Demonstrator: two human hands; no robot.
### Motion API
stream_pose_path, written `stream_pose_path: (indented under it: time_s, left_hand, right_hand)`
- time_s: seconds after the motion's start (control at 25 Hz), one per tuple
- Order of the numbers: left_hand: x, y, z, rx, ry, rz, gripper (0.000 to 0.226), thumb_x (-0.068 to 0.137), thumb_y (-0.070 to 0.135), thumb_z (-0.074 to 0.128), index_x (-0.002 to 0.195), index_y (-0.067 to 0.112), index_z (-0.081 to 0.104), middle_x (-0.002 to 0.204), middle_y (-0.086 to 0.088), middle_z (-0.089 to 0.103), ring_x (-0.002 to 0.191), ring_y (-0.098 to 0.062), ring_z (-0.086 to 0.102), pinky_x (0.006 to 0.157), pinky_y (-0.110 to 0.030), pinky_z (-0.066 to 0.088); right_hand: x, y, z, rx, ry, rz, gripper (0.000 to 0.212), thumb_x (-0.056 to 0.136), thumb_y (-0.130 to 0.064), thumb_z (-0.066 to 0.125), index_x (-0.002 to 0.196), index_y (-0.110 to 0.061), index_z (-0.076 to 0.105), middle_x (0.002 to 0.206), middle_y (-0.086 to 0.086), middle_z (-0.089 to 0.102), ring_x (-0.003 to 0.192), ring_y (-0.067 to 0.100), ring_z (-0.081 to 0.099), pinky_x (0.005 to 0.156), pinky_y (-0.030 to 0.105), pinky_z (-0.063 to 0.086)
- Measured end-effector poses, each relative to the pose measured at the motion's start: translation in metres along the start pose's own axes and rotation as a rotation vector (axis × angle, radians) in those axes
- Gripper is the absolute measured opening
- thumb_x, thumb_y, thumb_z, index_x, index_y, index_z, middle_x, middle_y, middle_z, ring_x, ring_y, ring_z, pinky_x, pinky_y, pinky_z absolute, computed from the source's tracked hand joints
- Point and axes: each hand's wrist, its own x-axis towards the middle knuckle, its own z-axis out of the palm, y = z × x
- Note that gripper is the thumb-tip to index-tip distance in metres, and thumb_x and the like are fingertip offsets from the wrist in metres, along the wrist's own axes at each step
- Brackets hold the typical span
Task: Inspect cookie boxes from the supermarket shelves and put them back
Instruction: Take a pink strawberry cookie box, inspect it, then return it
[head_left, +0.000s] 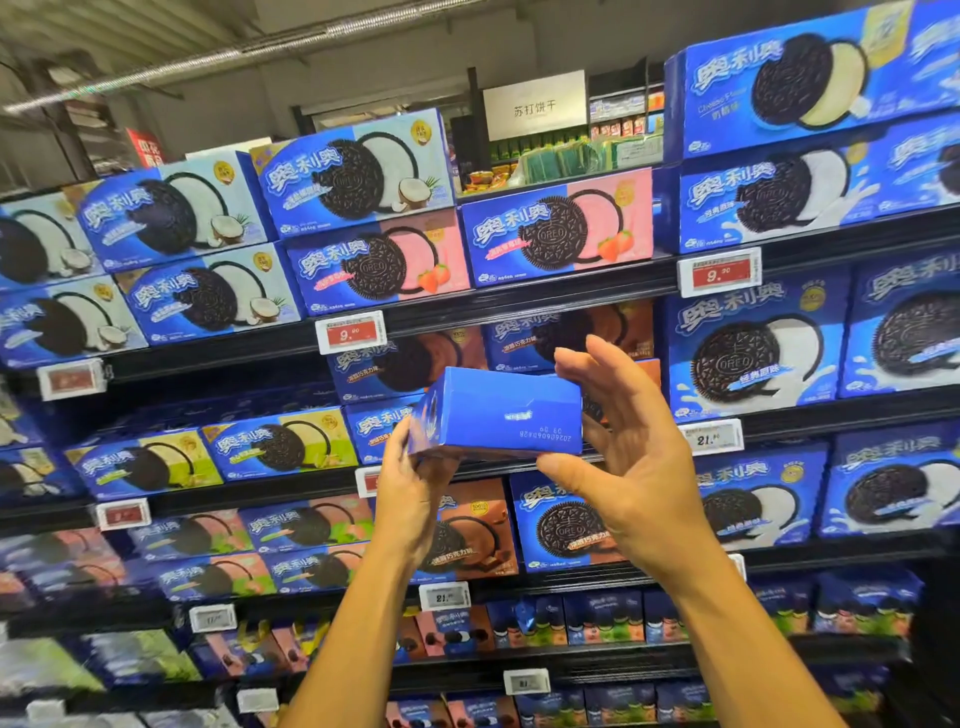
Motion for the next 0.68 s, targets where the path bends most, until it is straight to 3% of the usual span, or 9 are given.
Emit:
stream_pose_path:
  time_s: [0.16,0.24,0.36,0.44,0.52,0.6,0.68]
  left_hand:
    - [-0.003,0.013,-0.008,-0.054,0.039,0.000,0.068,0.081,-0.012,0.068,0.140,0.014,0.047,0.118,-0.001,0.071,0.111,-0.026,0.065,0.092,-0.040,0.056]
    - [-0.002,0.031,-0.010,-0.070,0.076,0.057,0.074,0.073,-0.005,0.076,0.138,0.017,0.048,0.121,0.000,0.069,0.115,-0.025,0.064,0.088,-0.036,0.056]
    - [-0.003,0.062,-0.007,-0.041,0.085,0.171,0.077,0.071,0.020,0.082,0.139,0.010,0.048,0.132,-0.009,0.063,0.123,-0.031,0.059,0.099,-0.044,0.049]
    - [-0.005,0.078,-0.004,-0.015,0.046,0.218,0.068,0.078,0.027,0.076,0.139,0.011,0.050,0.132,-0.009,0.064,0.123,-0.030,0.059,0.097,-0.041,0.052]
    - [-0.008,0.091,-0.001,0.002,-0.014,0.246,0.056,0.086,0.022,0.068,0.139,0.016,0.052,0.135,-0.007,0.063,0.123,-0.025,0.060,0.091,-0.032,0.055]
    - [-0.012,0.100,0.002,0.002,-0.076,0.257,0.047,0.090,0.018,0.065,0.135,0.027,0.058,0.141,-0.008,0.057,0.124,-0.022,0.059,0.089,-0.026,0.054]
    - [-0.017,0.106,0.005,0.007,-0.109,0.268,0.040,0.090,0.018,0.066,0.123,0.040,0.066,0.144,-0.010,0.053,0.125,-0.020,0.059,0.088,-0.023,0.054]
  right_hand:
    - [0.003,-0.004,-0.009,-0.004,0.050,0.013,0.078,0.074,0.001,0.076,0.136,-0.041,0.053,0.137,-0.008,0.062,0.133,0.014,0.053,0.101,0.033,0.051]
    - [0.010,-0.005,-0.017,0.005,0.111,0.022,0.071,0.074,0.000,0.076,0.132,-0.033,0.054,0.128,-0.009,0.067,0.125,0.008,0.058,0.094,0.026,0.053]
    - [0.023,-0.007,-0.030,0.000,0.227,0.041,0.060,0.074,-0.004,0.080,0.126,-0.026,0.058,0.114,-0.010,0.070,0.105,0.001,0.066,0.084,0.018,0.053]
    - [0.031,-0.010,-0.038,-0.003,0.299,0.069,0.050,0.074,-0.015,0.075,0.121,-0.026,0.061,0.107,-0.014,0.073,0.095,0.003,0.068,0.085,0.024,0.055]
    - [0.034,-0.009,-0.047,-0.014,0.330,0.115,0.042,0.076,-0.022,0.073,0.117,-0.027,0.065,0.108,-0.009,0.074,0.094,0.012,0.069,0.093,0.041,0.056]
    - [0.034,-0.006,-0.055,-0.019,0.346,0.145,0.038,0.077,-0.026,0.074,0.114,-0.029,0.068,0.116,-0.001,0.073,0.100,0.024,0.068,0.101,0.055,0.050]
    - [0.031,-0.004,-0.059,-0.023,0.347,0.156,0.040,0.075,-0.031,0.075,0.114,-0.029,0.068,0.122,0.006,0.070,0.113,0.036,0.065,0.104,0.058,0.047]
